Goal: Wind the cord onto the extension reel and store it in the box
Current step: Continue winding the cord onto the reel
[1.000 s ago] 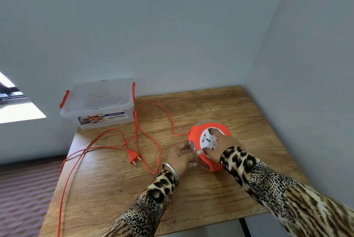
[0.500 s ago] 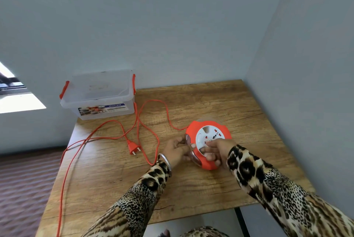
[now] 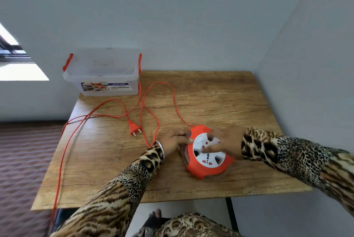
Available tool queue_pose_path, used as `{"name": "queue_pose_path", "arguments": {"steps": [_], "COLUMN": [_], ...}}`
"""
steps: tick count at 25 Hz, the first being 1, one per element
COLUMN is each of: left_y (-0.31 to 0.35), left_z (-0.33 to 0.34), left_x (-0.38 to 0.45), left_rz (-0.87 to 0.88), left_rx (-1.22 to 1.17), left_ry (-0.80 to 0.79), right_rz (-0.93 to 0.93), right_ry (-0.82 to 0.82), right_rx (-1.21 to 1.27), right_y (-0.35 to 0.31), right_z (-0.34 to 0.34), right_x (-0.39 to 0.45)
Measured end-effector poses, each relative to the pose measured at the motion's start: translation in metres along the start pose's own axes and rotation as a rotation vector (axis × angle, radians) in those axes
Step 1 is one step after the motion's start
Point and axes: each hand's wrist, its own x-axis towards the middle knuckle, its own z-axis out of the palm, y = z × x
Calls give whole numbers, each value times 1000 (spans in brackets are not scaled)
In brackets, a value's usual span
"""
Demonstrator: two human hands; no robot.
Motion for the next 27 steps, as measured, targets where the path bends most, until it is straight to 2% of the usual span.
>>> {"name": "queue_pose_path", "arguments": {"steps": [3,6,10,15,21,23,26,27], "left_y": [2,6,9,8,-1,-3,-2,0], "left_z": [-2,-2,0,9,41,47,43,41], "left_x": [-1,-3,-6,-7,-4,0,2,3], "left_rz": [17,6,-27,-4,53,64,57,42], "left_rx": [53,95,71,-25,-258,-279,-257,-238], "left_ry": [-9,-4,15,103,349,416,378,349], "right_rz": [-79,-82,31,434,847,900,937,904], "right_ry": [-60,-74,-18,153,72,33,-23,-70], "right_rx": [-140,-156,-224,203,745,961,1440,1428], "right_y": [3,-4,-14,-17,-4,0,-3,-5], "right_z": [-8,-15,-6,8,-13,-21,-27,-27], "right_x": [4,9,19,27,50,52,35,27]}}
